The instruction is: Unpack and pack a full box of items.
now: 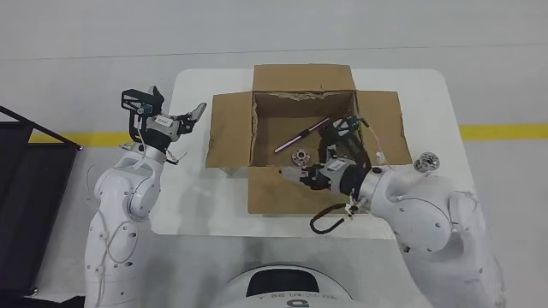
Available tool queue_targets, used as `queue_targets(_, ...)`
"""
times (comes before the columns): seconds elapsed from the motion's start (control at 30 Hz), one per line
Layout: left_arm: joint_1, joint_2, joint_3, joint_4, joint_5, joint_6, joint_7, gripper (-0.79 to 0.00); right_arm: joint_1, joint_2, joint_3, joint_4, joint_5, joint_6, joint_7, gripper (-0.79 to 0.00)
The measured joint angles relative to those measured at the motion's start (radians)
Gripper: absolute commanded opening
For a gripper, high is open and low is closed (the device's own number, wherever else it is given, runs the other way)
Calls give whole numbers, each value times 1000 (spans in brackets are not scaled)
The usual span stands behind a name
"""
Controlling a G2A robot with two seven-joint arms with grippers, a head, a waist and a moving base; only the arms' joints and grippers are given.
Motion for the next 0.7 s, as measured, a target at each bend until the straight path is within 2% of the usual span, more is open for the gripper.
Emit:
queue_targets(0.2,0,0,0,0,0,0,0,0,1,0,8,2,-1,-7,-1,0)
queue_targets(0.27,0,0,0,0,0,0,0,0,14,-2,-31,40,-43,5,-23,0)
queue_targets(0.47,0,0,0,0,0,0,0,0,112,-17,-159,125,-201,187,-70,0)
queue_targets(0.7,0,0,0,0,0,0,0,0,241,-27,-257,211,-399,321,87,0)
